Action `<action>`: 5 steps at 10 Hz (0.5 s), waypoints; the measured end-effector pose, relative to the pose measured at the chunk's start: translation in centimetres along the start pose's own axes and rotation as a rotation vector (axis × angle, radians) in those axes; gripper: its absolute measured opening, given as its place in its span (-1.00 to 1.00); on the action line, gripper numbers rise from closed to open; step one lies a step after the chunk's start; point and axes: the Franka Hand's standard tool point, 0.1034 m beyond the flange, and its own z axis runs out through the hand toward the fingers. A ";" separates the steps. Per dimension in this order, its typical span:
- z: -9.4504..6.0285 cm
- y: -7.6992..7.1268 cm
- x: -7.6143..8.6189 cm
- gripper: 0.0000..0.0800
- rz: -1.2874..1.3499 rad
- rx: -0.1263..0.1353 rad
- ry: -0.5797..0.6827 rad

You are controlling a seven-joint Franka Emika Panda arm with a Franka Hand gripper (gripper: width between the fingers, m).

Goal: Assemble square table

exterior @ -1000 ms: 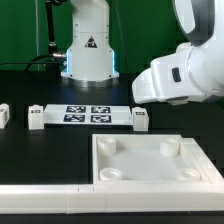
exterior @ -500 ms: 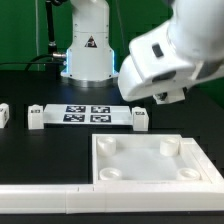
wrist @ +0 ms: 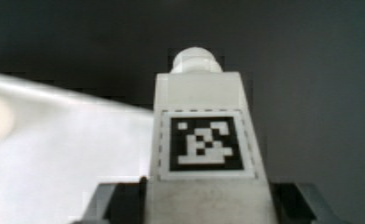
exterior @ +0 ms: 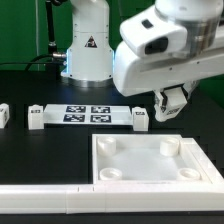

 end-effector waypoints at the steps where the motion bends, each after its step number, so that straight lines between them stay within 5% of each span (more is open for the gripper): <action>1: -1.6 0.7 0.8 -0.28 -0.007 -0.009 0.059; 5: -2.6 1.7 2.2 -0.28 -0.002 -0.067 0.326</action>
Offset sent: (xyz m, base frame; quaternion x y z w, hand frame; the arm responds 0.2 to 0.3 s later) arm 0.0000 0.0000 0.0000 0.0000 0.1938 0.0000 0.9810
